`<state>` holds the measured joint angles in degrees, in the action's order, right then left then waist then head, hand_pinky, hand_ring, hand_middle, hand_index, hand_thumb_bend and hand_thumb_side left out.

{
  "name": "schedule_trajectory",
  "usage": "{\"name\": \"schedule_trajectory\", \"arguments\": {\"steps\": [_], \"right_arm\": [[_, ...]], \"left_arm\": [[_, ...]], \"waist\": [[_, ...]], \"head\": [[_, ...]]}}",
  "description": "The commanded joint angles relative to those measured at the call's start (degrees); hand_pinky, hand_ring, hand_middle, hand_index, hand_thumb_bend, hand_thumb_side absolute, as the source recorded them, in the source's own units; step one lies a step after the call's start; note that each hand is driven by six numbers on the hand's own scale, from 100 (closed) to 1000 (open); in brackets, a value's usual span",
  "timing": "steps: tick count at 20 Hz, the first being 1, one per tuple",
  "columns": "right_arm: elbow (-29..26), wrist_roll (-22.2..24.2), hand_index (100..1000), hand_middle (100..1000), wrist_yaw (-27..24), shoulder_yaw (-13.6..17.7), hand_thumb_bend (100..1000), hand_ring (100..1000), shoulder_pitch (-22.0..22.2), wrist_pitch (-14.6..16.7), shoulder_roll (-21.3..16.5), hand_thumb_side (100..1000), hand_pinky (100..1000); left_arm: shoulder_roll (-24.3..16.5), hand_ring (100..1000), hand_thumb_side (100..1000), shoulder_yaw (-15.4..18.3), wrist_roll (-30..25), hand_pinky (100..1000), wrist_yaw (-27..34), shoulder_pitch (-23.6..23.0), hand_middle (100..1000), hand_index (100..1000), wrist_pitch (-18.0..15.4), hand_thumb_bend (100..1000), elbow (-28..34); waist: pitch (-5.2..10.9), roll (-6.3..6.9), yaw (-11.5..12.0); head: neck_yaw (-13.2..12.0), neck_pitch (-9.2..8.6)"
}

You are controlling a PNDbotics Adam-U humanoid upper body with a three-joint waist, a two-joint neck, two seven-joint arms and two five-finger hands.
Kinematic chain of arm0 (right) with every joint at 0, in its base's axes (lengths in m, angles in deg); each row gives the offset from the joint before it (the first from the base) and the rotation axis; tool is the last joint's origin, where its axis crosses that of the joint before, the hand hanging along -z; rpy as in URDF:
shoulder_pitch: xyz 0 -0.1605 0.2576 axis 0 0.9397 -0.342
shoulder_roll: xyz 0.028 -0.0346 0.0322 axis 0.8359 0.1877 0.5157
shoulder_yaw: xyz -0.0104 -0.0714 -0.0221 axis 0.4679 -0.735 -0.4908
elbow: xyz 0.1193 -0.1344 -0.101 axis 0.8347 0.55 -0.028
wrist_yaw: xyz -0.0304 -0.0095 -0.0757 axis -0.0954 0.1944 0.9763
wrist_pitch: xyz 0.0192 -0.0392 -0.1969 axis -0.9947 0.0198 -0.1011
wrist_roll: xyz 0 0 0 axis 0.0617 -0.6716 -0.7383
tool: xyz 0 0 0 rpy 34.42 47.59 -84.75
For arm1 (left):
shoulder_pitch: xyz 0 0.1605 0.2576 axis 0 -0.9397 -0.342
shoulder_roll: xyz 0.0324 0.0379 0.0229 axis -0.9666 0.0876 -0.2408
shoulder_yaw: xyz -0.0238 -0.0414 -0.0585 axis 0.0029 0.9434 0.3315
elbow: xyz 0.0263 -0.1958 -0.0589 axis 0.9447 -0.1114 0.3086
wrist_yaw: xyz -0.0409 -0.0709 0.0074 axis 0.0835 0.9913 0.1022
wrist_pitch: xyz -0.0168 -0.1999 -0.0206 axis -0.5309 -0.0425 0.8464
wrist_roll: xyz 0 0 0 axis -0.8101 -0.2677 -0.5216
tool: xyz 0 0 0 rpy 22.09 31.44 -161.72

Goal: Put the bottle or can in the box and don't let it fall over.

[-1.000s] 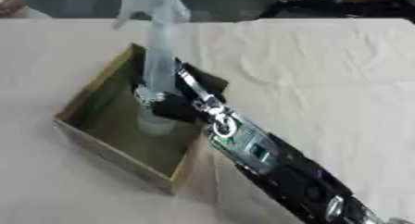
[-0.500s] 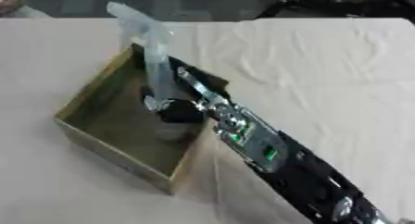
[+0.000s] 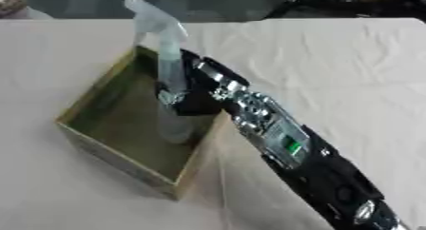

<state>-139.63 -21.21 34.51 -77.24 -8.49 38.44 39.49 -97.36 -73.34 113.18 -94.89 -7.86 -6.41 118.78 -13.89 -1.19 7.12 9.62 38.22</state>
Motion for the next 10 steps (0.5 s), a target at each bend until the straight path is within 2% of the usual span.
{"name": "schedule_trajectory", "arguments": {"steps": [1, 2, 3, 4, 10], "right_arm": [[-3.3, 1.2, 1000, 1000, -2.0, 1.0, 100, 1000, -0.6, -1.1, -1.6, 235, 992], [-4.0, 1.9, 1000, 1000, -2.5, 1.0, 100, 1000, -0.5, -1.3, -1.8, 353, 993], [-4.6, 2.8, 1000, 1000, -2.9, 1.1, 100, 1000, -0.3, -1.4, -1.9, 371, 992], [-5.1, 3.6, 1000, 1000, -3.0, 1.2, 100, 1000, -0.3, -1.5, -2.1, 477, 993], [-6.3, 6.3, 1000, 1000, -2.9, 1.8, 100, 1000, 0.1, -1.7, -2.8, 482, 983]], "left_arm": [[-1.2, 412, 558, 0.8, 0.1, 966, -0.5, 0.0, 415, 641, 0.1, 100, 0.9], [-1.2, 411, 558, 0.8, 0.1, 967, -0.5, 0.0, 415, 641, 0.1, 100, 0.9], [-1.1, 411, 558, 0.8, 0.1, 967, -0.6, -0.1, 415, 641, 0.1, 100, 0.9], [-1.1, 411, 558, 0.8, 0.1, 967, -0.6, -0.1, 414, 641, 0.1, 100, 0.9], [-1.1, 408, 559, 0.9, 0.0, 967, -0.6, -0.3, 412, 639, 0.1, 100, 1.0]], "waist": [[1.21, 0.48, -0.1], [1.25, 0.53, -0.1], [1.29, 0.57, -0.1], [1.34, 0.61, -0.2], [1.56, 0.72, -0.3]], "head": [[-0.3, -0.42], [-0.3, -0.47], [-0.4, -0.52], [-0.4, -0.58], [-0.4, -0.98]]}}
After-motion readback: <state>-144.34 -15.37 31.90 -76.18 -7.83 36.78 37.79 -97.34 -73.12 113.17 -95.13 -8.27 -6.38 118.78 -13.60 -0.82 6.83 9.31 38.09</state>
